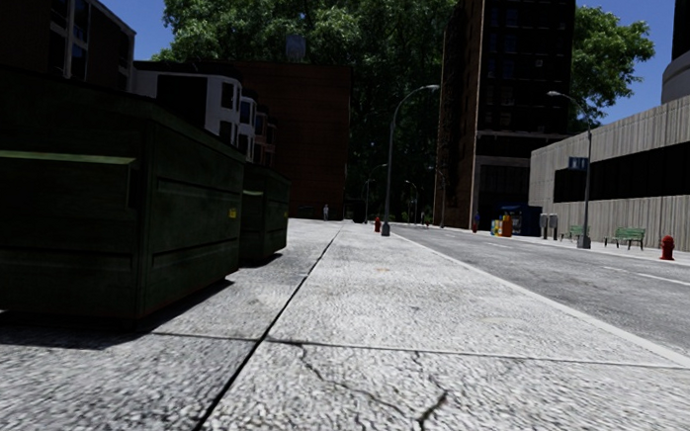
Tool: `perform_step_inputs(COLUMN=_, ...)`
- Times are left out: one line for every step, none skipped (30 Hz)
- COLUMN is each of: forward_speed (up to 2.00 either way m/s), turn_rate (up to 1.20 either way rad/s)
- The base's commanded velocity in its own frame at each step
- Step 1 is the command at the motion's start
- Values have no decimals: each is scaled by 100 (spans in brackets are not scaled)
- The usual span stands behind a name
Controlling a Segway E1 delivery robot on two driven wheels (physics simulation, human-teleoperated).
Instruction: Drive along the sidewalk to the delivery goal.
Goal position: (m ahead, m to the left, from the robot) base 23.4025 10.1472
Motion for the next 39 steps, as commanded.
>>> perform_step_inputs(forward_speed=200, turn_rate=0)
perform_step_inputs(forward_speed=200, turn_rate=0)
perform_step_inputs(forward_speed=200, turn_rate=0)
perform_step_inputs(forward_speed=200, turn_rate=0)
perform_step_inputs(forward_speed=200, turn_rate=0)
perform_step_inputs(forward_speed=200, turn_rate=0)
perform_step_inputs(forward_speed=200, turn_rate=0)
perform_step_inputs(forward_speed=200, turn_rate=0)
perform_step_inputs(forward_speed=200, turn_rate=0)
perform_step_inputs(forward_speed=200, turn_rate=0)
perform_step_inputs(forward_speed=200, turn_rate=0)
perform_step_inputs(forward_speed=200, turn_rate=0)
perform_step_inputs(forward_speed=200, turn_rate=0)
perform_step_inputs(forward_speed=200, turn_rate=0)
perform_step_inputs(forward_speed=200, turn_rate=0)
perform_step_inputs(forward_speed=200, turn_rate=0)
perform_step_inputs(forward_speed=200, turn_rate=0)
perform_step_inputs(forward_speed=200, turn_rate=0)
perform_step_inputs(forward_speed=200, turn_rate=0)
perform_step_inputs(forward_speed=200, turn_rate=0)
perform_step_inputs(forward_speed=200, turn_rate=0)
perform_step_inputs(forward_speed=200, turn_rate=0)
perform_step_inputs(forward_speed=200, turn_rate=0)
perform_step_inputs(forward_speed=200, turn_rate=0)
perform_step_inputs(forward_speed=200, turn_rate=0)
perform_step_inputs(forward_speed=200, turn_rate=0)
perform_step_inputs(forward_speed=200, turn_rate=0)
perform_step_inputs(forward_speed=200, turn_rate=0)
perform_step_inputs(forward_speed=200, turn_rate=0)
perform_step_inputs(forward_speed=200, turn_rate=0)
perform_step_inputs(forward_speed=200, turn_rate=0)
perform_step_inputs(forward_speed=200, turn_rate=0)
perform_step_inputs(forward_speed=200, turn_rate=0)
perform_step_inputs(forward_speed=200, turn_rate=0)
perform_step_inputs(forward_speed=200, turn_rate=0)
perform_step_inputs(forward_speed=200, turn_rate=0)
perform_step_inputs(forward_speed=200, turn_rate=0)
perform_step_inputs(forward_speed=200, turn_rate=0)
perform_step_inputs(forward_speed=200, turn_rate=0)
